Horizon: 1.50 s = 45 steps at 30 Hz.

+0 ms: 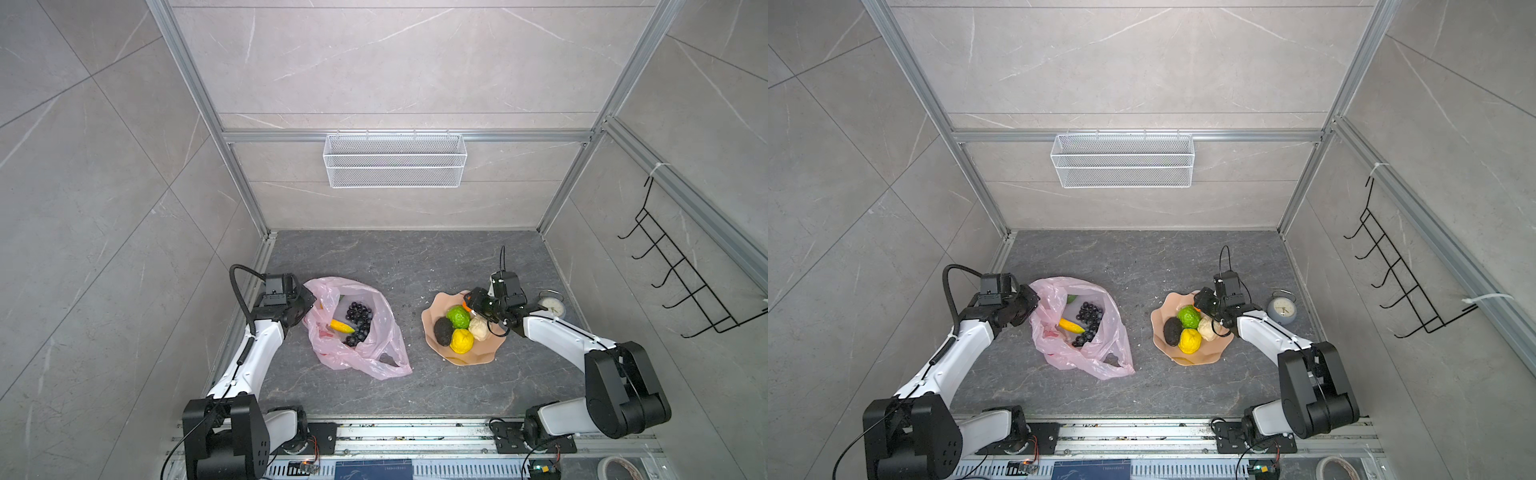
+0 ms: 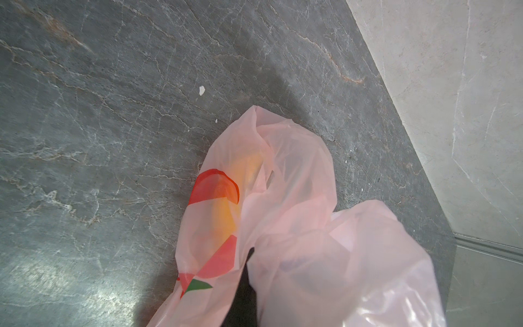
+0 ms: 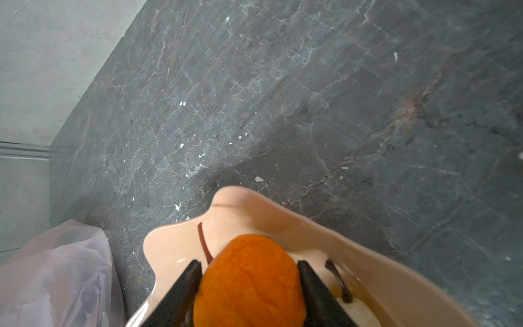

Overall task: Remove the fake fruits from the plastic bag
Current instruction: 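Lower the orange into the pink bowl and open the right gripper, then move the open right gripper back into the bag opening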

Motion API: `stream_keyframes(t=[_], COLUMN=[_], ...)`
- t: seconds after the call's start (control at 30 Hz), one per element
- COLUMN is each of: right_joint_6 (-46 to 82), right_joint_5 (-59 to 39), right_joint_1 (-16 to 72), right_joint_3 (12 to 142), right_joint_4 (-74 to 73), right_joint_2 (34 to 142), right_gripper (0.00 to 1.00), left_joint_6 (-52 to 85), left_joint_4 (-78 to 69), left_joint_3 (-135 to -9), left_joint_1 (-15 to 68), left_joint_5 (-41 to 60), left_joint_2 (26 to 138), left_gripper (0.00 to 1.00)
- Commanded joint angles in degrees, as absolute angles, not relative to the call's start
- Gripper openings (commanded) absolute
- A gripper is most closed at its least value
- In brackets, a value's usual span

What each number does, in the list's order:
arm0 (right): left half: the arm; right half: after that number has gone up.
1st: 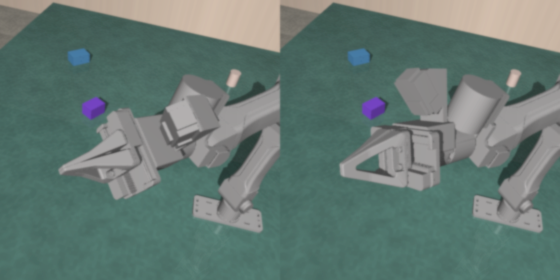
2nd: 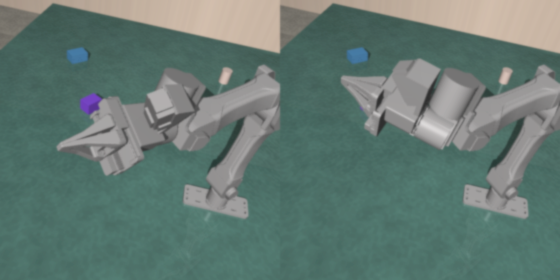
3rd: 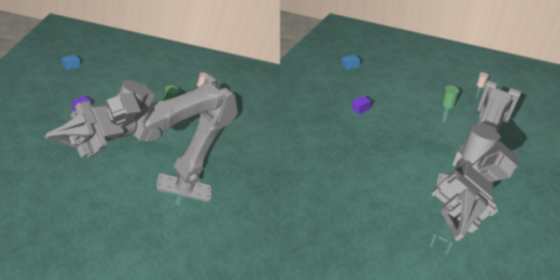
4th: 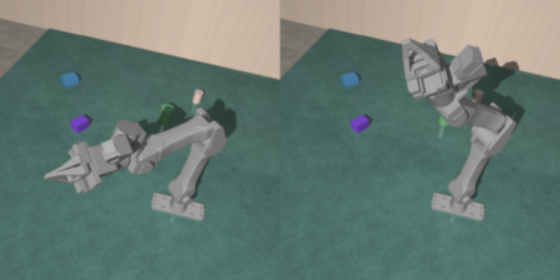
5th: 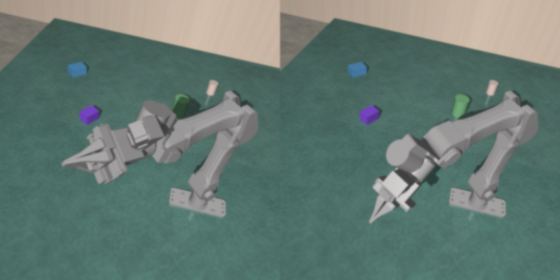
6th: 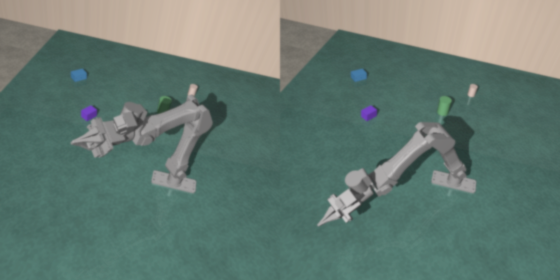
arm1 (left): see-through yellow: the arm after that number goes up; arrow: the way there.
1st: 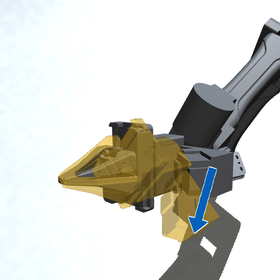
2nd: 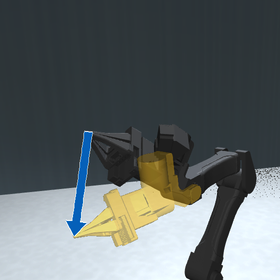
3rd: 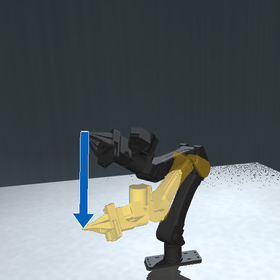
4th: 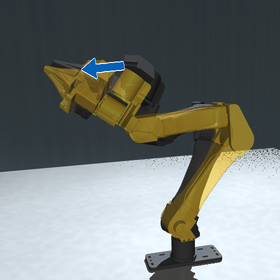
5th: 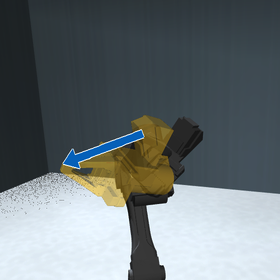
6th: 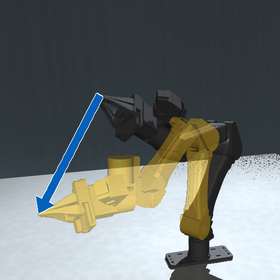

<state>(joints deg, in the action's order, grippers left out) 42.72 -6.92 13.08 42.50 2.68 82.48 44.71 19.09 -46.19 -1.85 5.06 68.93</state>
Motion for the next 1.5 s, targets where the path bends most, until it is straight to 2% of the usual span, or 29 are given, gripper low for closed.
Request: stream_keyframes(t=[0.0,0.3,0.83,1.0,1.13,1.33,1.47], right_joint_6=[43.86,43.20,41.25,39.28,38.41,36.72,35.70], right_joint_5=[-6.27,-4.95,-3.04,-1.35,0.43,0.36,-0.27], right_joint_1=[12.96,12.95,13.80,22.16,34.16,50.04,54.21], right_joint_3=[41.88,41.46,40.88,44.53,48.83,56.09,62.99], right_joint_4=[1.14,3.51,11.97,13.98,13.29,8.31,6.82], right_joint_2=[83.80,81.13,68.54,64.82,66.90,78.72,89.24], right_gripper=[0.54,0.66,0.65,0.61,0.58,0.54,0.51], left_joint_6=[43.34,43.21,42.46,40.95,40.03,39.43,39.51], left_joint_4=[18.46,18.84,19.37,20.13,20.43,21.50,22.88], left_joint_3=[-46.31,-46.85,-47.86,-50.16,-52.04,-53.26,-53.00], left_joint_1=[-1.62,-1.62,0.13,5.10,9.39,12.57,12.48], left_joint_5=[5.28,5.20,5.18,2.35,0.50,-2.80,-6.23], left_joint_2=[67.52,67.45,67.35,67.88,67.94,66.39,64.12], left_gripper=[0.00,0.00,0.00,0.00,0.00,0.00,0.00])
